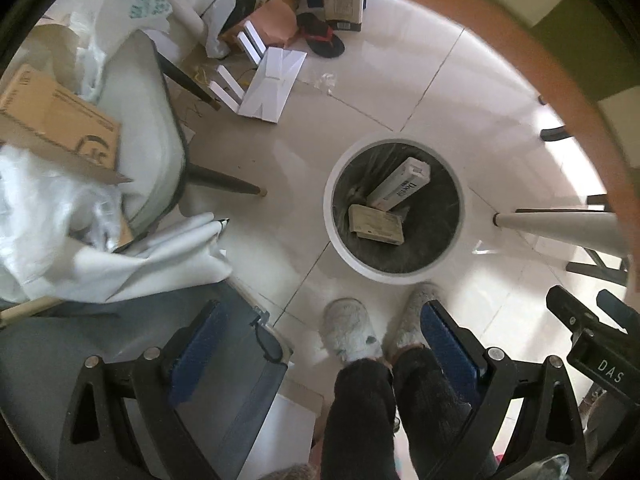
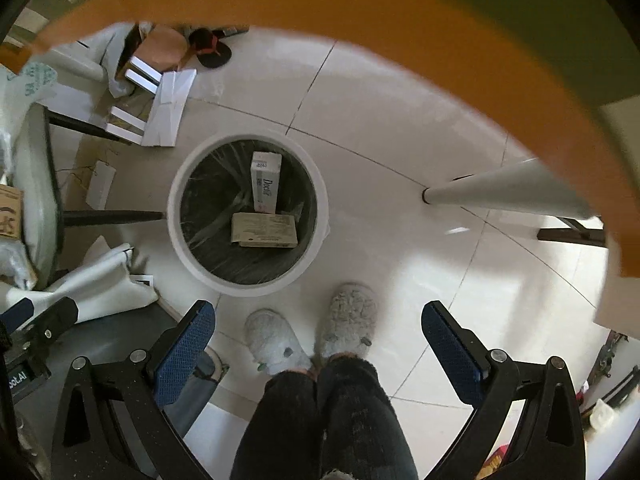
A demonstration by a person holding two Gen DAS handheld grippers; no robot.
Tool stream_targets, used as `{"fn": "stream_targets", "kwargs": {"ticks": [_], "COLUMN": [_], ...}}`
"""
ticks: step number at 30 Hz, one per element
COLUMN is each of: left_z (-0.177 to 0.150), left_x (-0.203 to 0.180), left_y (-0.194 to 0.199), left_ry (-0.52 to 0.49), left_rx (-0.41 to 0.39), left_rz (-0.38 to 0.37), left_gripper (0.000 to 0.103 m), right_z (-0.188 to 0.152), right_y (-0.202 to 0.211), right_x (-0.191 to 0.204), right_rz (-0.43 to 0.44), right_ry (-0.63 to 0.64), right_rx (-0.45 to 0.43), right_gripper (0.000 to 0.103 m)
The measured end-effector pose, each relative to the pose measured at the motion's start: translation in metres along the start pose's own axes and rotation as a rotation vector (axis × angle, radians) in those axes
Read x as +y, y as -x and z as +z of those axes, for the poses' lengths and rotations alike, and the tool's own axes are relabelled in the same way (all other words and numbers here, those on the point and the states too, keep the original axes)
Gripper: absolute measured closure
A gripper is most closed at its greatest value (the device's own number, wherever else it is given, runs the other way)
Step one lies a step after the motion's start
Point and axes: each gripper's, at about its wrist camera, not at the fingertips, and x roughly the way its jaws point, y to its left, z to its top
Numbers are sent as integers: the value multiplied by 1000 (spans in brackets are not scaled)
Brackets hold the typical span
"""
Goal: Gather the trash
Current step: 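Raise both tools back toward the table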
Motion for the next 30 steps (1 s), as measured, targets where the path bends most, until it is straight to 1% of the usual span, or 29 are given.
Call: {"fn": "stream_targets", "kwargs": {"ticks": [11,15,17,20,23,25,26,27,30], "left_z": [-35,-44,-45,-37,-17,2,13,25,57], "left_x": [4,8,11,10,-3,-18,-26,-36,-64], "left_y": [116,157,181,218,257,280,291,302,319], "left_ry": [-26,-21,-19,-25,-52,-76,-85,-95,-118], "left_rx": [-11,-33,-57,-112,-192,-245,-270,-298,-331], "left_rz": [-14,-38,-49,-62,-66,-65,-64,-65,-64], "left_gripper": [4,4,4,4,4,4,0,0,0], "right_z": [-24,-34,-38,-40,-33,-19,-10,-3,32], "right_y": [134,186,217,254,299,330,346,356,385], "right_x": [6,11,11,7,-3,-19,-31,-40,-80], "right_rz": [35,58,69,96,141,170,181,190,170], "right_ry": [54,64,58,28,-32,-91,-129,-152,-238], "right_rx": [-36,-52,-70,-100,-145,-174,-191,-202,-251], "right_gripper": [0,0,0,0,0,0,0,0,0]}}
